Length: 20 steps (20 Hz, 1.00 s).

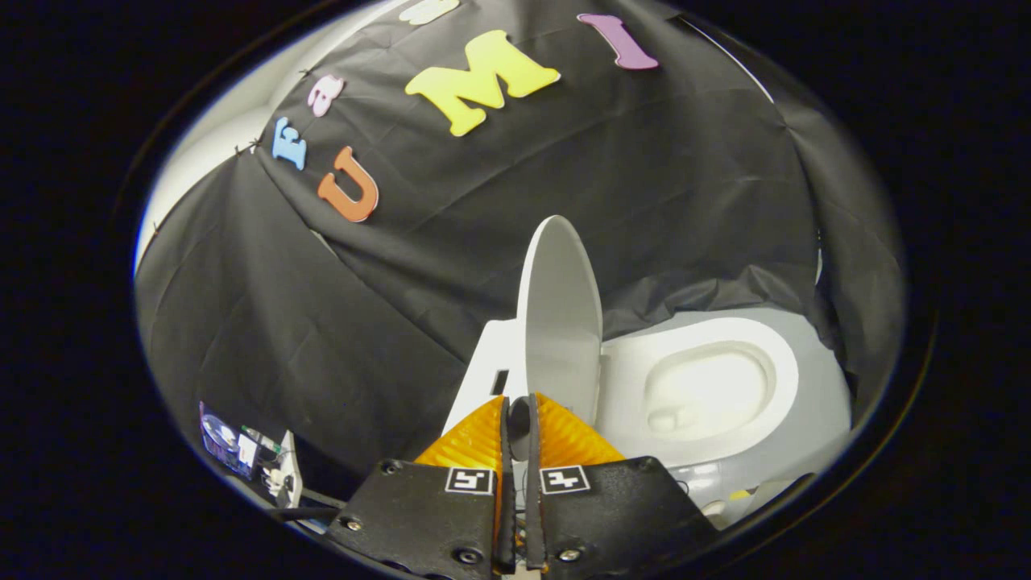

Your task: Open the toilet lid.

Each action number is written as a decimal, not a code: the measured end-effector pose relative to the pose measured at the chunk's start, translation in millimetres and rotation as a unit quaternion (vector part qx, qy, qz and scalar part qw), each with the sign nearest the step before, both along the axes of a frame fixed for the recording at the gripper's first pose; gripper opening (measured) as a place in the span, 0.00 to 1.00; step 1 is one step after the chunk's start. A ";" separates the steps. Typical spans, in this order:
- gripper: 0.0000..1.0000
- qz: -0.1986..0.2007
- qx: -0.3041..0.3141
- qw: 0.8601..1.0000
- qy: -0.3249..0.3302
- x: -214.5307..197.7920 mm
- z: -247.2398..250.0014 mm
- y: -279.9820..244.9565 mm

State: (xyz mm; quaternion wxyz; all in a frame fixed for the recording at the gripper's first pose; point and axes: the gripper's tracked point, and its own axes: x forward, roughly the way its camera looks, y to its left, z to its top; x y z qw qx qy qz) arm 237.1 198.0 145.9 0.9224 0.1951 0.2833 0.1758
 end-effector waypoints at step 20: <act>0.08 0.053 -0.059 0.997 -0.017 5.8 -7.8 99.7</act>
